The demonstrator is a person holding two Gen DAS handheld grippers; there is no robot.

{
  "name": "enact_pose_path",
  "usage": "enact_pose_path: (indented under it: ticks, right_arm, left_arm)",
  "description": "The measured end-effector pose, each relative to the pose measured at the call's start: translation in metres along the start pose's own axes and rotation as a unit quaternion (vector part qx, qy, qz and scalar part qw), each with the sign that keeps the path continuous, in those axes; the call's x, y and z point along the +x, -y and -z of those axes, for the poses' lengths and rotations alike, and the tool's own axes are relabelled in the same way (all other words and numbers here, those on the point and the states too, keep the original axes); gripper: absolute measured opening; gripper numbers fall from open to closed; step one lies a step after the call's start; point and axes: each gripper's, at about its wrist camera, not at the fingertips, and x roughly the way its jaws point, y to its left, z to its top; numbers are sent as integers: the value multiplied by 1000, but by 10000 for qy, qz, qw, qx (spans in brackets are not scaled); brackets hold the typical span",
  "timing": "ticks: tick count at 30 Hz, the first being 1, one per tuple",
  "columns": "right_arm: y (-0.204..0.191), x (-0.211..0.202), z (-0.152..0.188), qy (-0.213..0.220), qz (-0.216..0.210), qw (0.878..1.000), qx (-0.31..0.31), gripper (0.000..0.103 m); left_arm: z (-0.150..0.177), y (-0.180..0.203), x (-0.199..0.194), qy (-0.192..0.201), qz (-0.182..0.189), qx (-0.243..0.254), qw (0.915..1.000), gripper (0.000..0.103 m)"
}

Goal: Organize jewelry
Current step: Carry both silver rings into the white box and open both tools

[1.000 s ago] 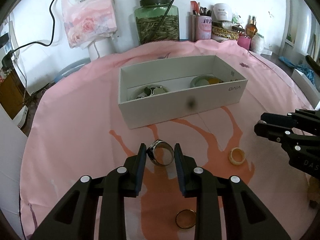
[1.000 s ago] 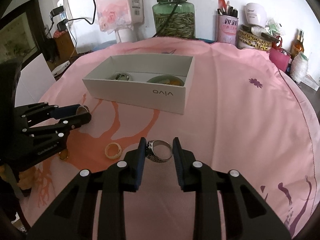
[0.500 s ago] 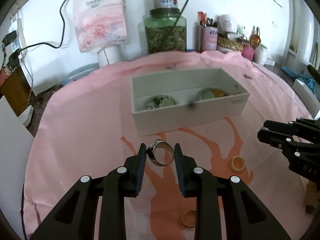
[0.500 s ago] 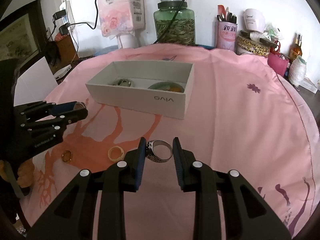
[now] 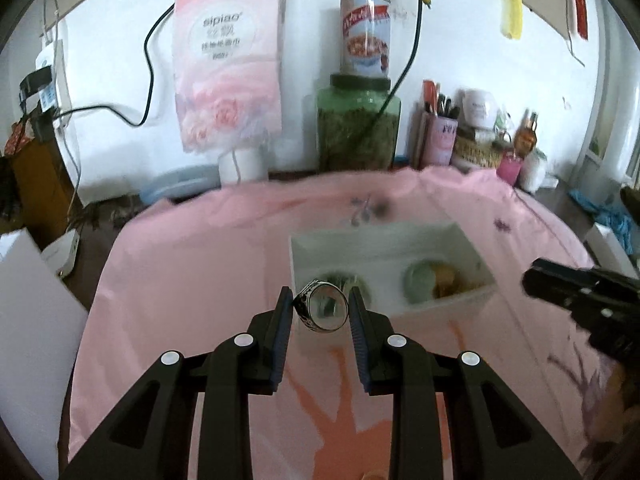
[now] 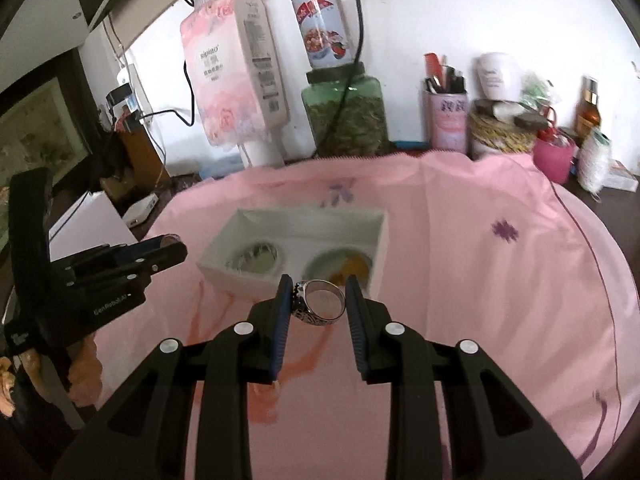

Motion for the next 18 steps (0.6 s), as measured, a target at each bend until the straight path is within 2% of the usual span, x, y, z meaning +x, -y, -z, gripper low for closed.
enact_pose_path:
  ticks: [4, 9, 15, 18]
  right_arm:
    - [3, 29, -16, -257, -50, 9995, 153, 26]
    - [8, 69, -19, -589, 144, 9980, 160, 26]
    - [12, 86, -18, -608, 218, 9978, 145, 27]
    - [17, 84, -19, -575, 111, 9980, 239, 28]
  left_arm:
    - [-16, 3, 15, -29, 10, -5, 10000, 28]
    - [-19, 6, 46, -257, 5, 53, 9997, 28]
    - [-12, 3, 73, -500, 109, -9, 9987, 29]
    - [-11, 3, 74, -476, 122, 10, 9988, 36]
